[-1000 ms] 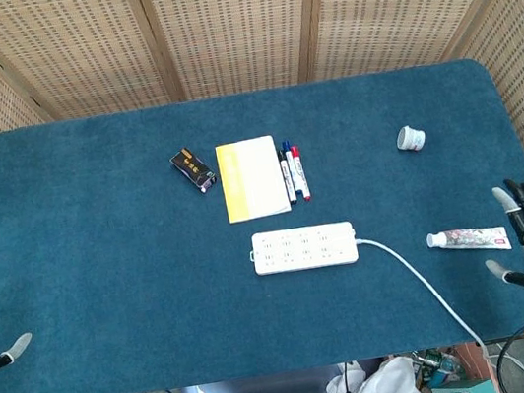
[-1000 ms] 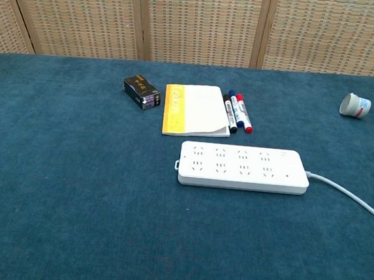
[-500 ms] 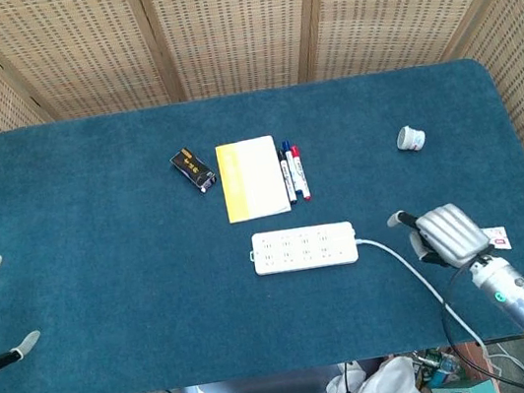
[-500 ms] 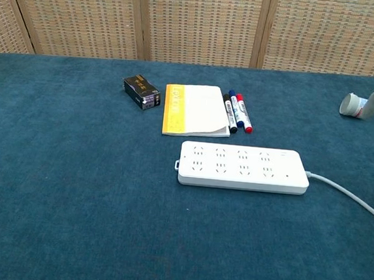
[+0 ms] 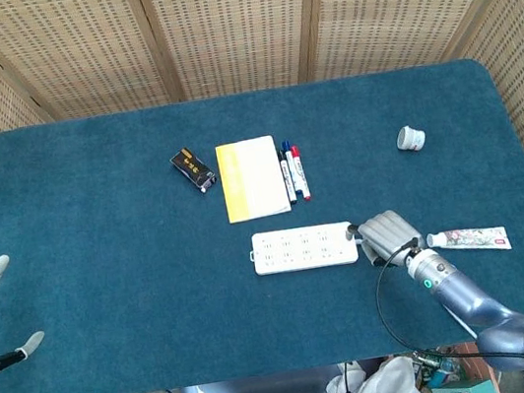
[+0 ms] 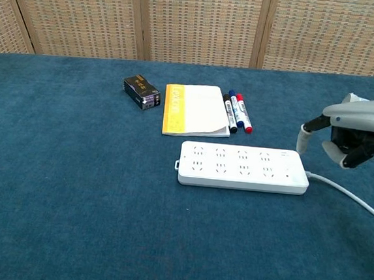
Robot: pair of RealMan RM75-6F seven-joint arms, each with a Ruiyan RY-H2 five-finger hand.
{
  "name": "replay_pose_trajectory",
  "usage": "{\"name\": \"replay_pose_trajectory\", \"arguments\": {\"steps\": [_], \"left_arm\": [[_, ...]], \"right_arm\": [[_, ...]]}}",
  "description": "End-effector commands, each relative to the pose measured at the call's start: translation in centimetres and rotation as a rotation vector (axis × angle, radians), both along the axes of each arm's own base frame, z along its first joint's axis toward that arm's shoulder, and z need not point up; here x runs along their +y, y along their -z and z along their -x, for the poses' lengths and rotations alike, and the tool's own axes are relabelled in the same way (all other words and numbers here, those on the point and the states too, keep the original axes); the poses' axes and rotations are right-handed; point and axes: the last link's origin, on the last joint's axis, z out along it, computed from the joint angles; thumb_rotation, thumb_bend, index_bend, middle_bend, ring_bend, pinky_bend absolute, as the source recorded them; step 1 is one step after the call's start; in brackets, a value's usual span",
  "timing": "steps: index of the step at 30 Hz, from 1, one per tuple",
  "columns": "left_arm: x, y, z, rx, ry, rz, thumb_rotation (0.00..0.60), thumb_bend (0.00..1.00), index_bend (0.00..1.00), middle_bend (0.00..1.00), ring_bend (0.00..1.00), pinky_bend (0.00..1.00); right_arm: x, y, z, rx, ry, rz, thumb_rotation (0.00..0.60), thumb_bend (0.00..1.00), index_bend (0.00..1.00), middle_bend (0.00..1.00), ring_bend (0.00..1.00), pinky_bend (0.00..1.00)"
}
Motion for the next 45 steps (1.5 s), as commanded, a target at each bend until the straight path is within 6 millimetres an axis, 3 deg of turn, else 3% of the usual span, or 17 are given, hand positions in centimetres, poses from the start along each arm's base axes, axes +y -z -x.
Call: {"name": "replay_pose_trajectory", "arguments": {"steps": [1,6,45], "left_arm": [[0.0,0.1,0.0,0.001,0.001,0.003,0.600,0.00,0.00,0.00,0.00,0.00],[0.0,0.1,-0.1,0.003,0.002,-0.001,0.600,0.00,0.00,0.00,0.00,0.00],[-0.1,0.4,-0.2,0.014,0.004,0.010,0.600,0.00,0.00,0.00,0.00,0.00]], "right_arm": [[0.0,1.9,-0.8,0.030,-0.004,-0.011,0.600,0.76,0.31,0.95,1.00,1.00],[-0.3,3.2,-1.4,0.045,0.011,-0.011,0.600,0.76,0.31,0.95,1.00,1.00],[-0.9,4.6,-1.1,0.114,0.053,-0.014,0.600,0.76,0.32,0.95,1.00,1.00]]}}
